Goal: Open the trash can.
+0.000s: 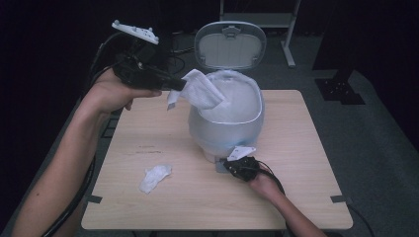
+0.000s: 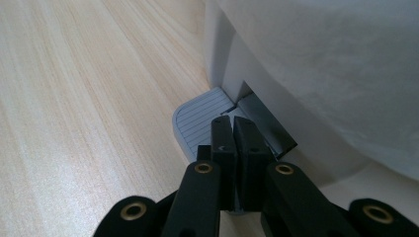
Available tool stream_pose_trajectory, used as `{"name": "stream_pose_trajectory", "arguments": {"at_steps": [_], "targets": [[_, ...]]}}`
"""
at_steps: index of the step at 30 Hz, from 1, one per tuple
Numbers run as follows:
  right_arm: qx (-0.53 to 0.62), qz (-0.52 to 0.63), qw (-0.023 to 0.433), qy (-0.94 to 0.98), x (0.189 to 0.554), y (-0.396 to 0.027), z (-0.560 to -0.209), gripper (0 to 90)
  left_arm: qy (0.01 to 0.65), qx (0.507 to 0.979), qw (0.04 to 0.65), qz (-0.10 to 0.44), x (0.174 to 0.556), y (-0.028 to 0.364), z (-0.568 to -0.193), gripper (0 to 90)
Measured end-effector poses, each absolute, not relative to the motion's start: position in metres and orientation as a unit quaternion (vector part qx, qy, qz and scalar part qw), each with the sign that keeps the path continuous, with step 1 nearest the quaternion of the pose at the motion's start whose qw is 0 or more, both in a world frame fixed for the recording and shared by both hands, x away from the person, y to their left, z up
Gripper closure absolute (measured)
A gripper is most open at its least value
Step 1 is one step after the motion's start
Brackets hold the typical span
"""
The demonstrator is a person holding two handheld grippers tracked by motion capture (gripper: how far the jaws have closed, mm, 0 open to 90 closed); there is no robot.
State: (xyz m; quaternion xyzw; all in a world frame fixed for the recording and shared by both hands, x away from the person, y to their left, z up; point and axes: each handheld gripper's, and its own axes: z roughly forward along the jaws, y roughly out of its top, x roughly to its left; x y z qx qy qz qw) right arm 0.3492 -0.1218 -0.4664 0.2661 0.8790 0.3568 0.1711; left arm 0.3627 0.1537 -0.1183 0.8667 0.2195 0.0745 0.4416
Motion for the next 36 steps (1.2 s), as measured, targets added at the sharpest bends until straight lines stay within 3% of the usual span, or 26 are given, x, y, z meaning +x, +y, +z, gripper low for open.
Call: {"name": "stream_pose_trajectory", "arguments": {"at_steps": [36], "targets": [[0.264,0.356,0.171,0.88,0.35,-0.122,-0.466,87.3,0.22,0.873,0.432,0.05,0.396,0.106,-0.129,87.4]]}}
